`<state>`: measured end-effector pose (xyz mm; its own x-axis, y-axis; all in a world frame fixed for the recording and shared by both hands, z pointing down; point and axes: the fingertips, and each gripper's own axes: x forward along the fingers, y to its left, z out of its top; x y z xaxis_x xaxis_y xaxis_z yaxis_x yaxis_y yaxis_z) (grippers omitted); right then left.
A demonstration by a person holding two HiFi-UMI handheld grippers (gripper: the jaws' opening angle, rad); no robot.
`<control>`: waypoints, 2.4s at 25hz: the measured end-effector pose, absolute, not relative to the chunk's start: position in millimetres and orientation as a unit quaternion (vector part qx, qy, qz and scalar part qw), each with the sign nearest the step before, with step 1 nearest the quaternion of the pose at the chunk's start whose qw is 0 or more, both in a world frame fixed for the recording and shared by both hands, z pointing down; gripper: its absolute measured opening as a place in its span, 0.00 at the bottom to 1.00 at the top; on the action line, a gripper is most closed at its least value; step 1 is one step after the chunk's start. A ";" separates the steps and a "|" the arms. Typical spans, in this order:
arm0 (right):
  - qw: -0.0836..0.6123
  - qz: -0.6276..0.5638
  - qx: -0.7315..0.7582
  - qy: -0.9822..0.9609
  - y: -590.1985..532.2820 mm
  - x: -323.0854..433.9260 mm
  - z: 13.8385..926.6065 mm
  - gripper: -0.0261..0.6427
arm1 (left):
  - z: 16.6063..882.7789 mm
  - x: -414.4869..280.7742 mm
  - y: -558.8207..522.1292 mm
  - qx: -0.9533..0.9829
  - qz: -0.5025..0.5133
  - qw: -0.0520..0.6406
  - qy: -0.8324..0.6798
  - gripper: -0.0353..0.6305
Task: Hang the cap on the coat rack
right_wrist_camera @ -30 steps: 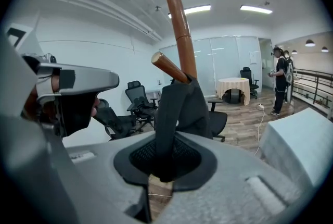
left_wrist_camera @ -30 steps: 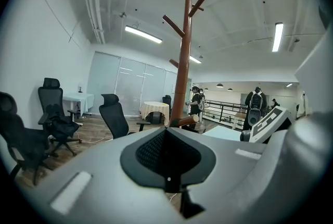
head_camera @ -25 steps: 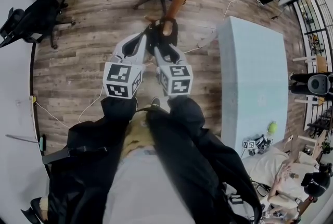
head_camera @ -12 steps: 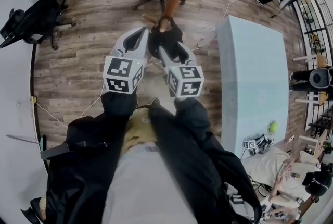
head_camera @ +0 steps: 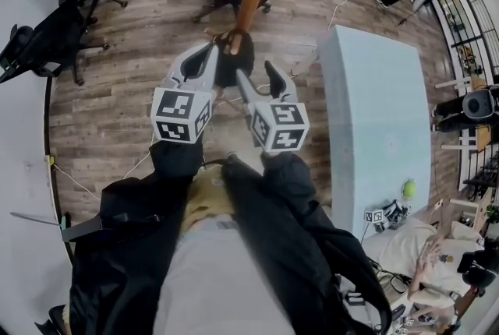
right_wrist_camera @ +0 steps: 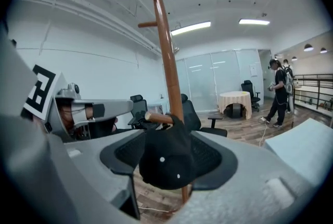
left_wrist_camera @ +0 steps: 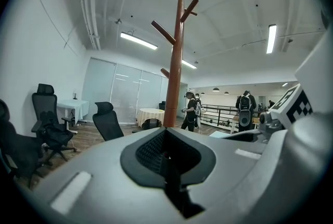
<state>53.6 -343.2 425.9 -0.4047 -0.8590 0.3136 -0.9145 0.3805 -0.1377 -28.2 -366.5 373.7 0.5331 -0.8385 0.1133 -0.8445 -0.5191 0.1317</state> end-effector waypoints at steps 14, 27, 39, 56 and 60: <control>0.042 0.025 0.537 -0.842 -342.9 43.1 351.3 0.04 | 340.8 -16.2 -366.3 0.878 -0.012 0.059 -0.475 0.05; 0.018 0.006 0.558 -0.830 -345.3 46.2 337.3 0.03 | 336.0 -13.0 -362.1 0.882 -0.016 0.050 -0.468 0.05; 0.014 0.009 0.569 -0.822 -346.9 56.0 336.3 0.03 | 338.0 -7.6 -363.7 0.882 -0.009 0.054 -0.467 0.05; 0.022 0.014 0.582 -0.813 -352.7 67.2 337.1 0.03 | 338.7 0.1 -368.9 0.885 -0.002 0.058 -0.461 0.05; 0.022 0.013 0.584 -0.811 -348.8 67.7 339.1 0.03 | 341.1 1.2 -365.0 0.887 -0.002 0.058 -0.458 0.05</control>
